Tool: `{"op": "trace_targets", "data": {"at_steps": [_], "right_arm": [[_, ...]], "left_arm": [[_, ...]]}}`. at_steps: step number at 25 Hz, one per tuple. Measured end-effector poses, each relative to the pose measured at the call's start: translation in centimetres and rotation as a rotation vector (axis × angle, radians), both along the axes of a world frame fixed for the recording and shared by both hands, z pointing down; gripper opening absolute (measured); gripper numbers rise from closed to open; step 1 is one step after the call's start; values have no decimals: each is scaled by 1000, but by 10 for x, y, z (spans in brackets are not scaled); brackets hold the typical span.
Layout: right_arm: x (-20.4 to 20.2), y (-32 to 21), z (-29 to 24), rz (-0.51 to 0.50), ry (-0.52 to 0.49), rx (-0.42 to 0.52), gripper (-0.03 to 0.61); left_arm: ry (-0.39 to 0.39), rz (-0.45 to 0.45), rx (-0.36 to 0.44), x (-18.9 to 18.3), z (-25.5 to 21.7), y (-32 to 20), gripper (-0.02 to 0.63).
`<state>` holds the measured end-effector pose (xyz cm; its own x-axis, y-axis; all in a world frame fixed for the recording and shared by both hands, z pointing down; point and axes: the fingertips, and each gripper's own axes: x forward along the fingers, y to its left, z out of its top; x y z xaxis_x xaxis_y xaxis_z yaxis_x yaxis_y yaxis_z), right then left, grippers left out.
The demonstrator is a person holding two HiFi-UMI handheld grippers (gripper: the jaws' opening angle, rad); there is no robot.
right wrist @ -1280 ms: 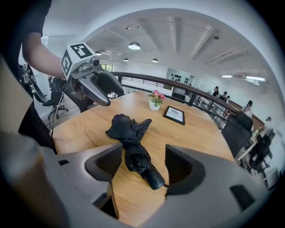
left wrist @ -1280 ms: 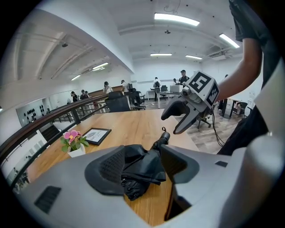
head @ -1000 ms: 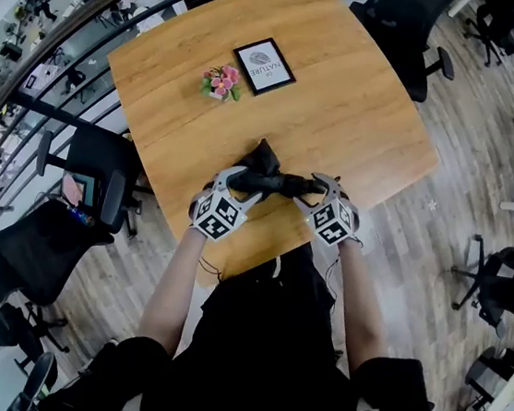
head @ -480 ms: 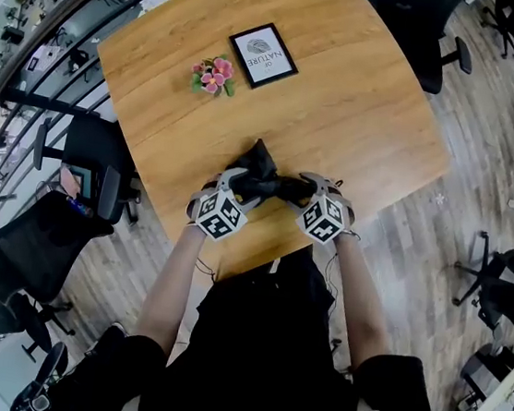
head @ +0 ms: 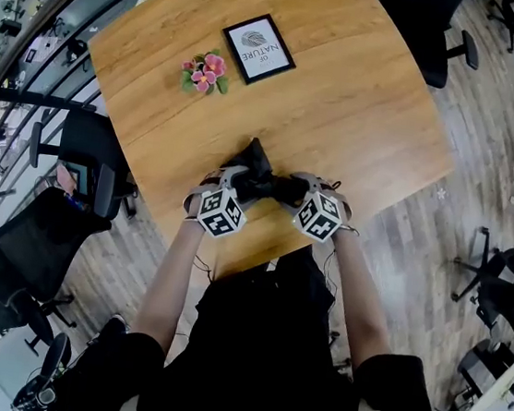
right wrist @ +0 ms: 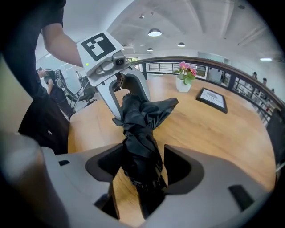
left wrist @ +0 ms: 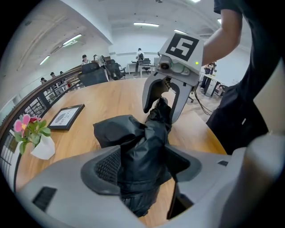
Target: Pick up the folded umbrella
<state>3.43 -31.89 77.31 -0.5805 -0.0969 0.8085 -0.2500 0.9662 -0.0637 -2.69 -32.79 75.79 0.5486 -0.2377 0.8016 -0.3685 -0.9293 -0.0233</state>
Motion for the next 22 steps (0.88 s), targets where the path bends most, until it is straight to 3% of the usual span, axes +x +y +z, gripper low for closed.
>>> {"op": "trace_targets", "data": {"at_steps": [6,10,13,22], "right_arm": [[2,6,-1,-55,-10,-71,313],[2,11,18,-129,83,24,321],[2,6,23,-123,101,67,282],[-2,2,33,-127,42,10,264]], "left_arm": [[11,2,-26,1,3,-2,307],[12,-1,-33,1,5,-2,310],[10,1,-31,3,6,-2,310],[-12,10,-68,4,14,-6,314]]}}
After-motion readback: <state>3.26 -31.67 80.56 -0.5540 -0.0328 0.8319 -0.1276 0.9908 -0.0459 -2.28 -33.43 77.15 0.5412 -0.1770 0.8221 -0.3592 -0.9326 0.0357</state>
